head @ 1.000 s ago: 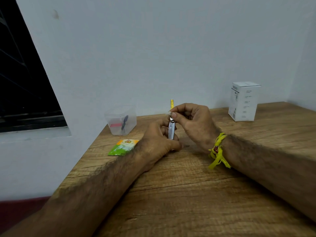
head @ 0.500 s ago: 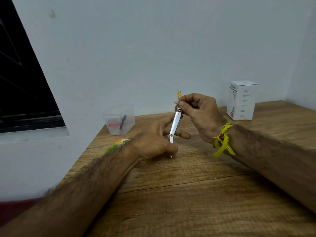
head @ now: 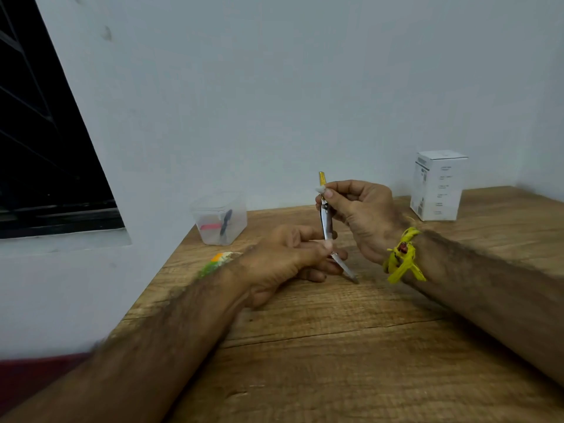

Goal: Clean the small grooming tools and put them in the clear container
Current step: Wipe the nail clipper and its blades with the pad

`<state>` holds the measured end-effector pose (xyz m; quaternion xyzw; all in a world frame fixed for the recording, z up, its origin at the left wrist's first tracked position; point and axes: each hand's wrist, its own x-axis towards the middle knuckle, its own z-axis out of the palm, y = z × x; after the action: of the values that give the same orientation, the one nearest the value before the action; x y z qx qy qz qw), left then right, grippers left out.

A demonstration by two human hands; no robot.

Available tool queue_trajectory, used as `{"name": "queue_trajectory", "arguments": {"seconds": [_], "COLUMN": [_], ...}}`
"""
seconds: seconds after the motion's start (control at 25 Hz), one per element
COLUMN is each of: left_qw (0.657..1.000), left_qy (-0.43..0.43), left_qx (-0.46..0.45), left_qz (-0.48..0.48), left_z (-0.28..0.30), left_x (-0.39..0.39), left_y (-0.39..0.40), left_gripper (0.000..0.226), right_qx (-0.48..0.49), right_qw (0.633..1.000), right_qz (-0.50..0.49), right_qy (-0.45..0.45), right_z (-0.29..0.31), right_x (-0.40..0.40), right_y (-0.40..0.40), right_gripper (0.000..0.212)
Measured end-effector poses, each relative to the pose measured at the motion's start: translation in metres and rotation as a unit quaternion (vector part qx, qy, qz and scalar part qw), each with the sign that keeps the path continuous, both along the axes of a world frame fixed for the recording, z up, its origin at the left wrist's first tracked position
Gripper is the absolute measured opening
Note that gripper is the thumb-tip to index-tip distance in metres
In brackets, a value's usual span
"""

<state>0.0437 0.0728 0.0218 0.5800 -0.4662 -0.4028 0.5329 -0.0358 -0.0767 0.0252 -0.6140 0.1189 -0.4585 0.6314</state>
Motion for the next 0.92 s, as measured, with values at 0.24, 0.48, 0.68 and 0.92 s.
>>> {"name": "queue_trajectory", "arguments": {"seconds": [0.24, 0.48, 0.68, 0.92], "left_qw": [0.998, 0.992, 0.981, 0.965], "left_qy": [-0.047, 0.052, 0.113, 0.154], "left_qx": [-0.019, -0.079, -0.108, -0.136], "left_qz": [0.028, 0.084, 0.114, 0.166], "left_z": [-0.008, -0.007, -0.009, -0.009], "left_x": [-0.002, 0.0, 0.002, 0.006], "left_y": [-0.005, -0.008, -0.009, -0.01], "left_gripper": [0.033, 0.027, 0.024, 0.024], "right_qx": [-0.021, -0.018, 0.014, -0.075], "right_qw": [1.0, 0.998, 0.995, 0.986], "right_qz": [0.005, 0.061, 0.093, -0.145], "right_qy": [0.008, 0.028, 0.03, 0.026], "right_z": [0.002, 0.004, 0.002, -0.011], "right_x": [-0.002, -0.005, -0.004, 0.0], "right_y": [0.003, 0.011, 0.014, 0.01], "right_gripper": [0.007, 0.003, 0.004, 0.009]}}
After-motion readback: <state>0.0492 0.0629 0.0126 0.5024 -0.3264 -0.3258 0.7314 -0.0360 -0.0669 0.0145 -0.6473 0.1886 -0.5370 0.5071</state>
